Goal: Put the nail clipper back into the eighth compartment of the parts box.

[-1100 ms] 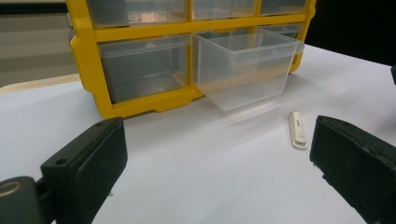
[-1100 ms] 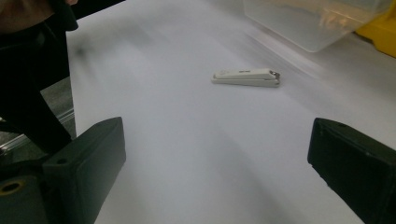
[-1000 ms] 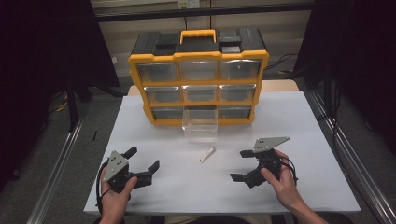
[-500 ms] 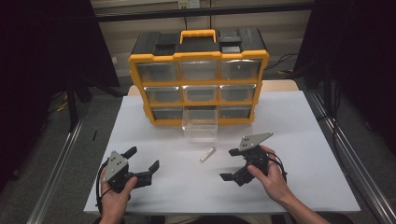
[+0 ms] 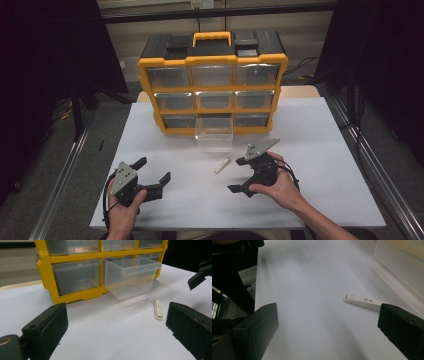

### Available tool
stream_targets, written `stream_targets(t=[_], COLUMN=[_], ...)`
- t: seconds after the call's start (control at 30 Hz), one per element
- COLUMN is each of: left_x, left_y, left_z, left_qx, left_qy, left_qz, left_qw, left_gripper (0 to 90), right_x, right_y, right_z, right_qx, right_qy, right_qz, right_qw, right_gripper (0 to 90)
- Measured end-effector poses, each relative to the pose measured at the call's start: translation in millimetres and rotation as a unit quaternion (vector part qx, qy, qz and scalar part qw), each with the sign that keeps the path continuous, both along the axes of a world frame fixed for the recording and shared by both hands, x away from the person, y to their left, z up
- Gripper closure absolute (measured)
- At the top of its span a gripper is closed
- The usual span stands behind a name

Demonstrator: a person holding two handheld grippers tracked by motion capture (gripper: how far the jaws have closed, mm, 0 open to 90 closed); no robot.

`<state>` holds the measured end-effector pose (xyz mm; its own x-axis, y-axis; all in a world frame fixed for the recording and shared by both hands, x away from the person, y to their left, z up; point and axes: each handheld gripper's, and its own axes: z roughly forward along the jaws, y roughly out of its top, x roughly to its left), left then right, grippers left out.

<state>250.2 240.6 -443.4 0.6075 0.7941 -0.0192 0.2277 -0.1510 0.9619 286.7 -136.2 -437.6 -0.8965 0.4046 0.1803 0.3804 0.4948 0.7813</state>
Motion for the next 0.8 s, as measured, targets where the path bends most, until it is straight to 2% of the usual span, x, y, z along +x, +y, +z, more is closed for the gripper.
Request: stream_targets(t=[0.13,0.37,0.47,0.63,0.7,0.8], left_x=[0.2,0.2,0.4,0.4,0.6,0.5], left_y=[0.2,0.1,0.1,0.0,0.1,0.0], left_z=[0.0,0.0,0.0,-0.1,-0.1,-0.2], left_qx=[-0.003,-0.003,-0.001,-0.004,-0.005,-0.004], left_qy=[0.0,0.0,0.0,0.002,0.002,0.001], left_qz=[-0.001,-0.003,-0.001,-0.003,-0.005,-0.005], left_qw=[1.0,1.0,1.0,1.0,1.0,1.0], left_gripper=[4.1,4.0,4.0,4.0,4.0,4.0], right_x=[7.2,16.5,21.7,31.0,34.7,39.6], right_y=[4.9,10.2,13.6,18.0,18.8,21.7], right_z=[-1.5,-0.6,-1.6,-0.7,-1.1,-2.4], right_qx=[-0.008,-0.033,-0.05,-0.064,-0.064,-0.082], right_qy=[0.008,0.002,0.001,0.025,0.021,0.027], right_qz=[0.01,0.014,0.025,0.042,0.04,0.048], right_qw=[0.9999,0.9994,0.9985,0.9968,0.9969,0.9951], right_gripper=[5.2,8.8,10.3,11.0,10.7,11.1])
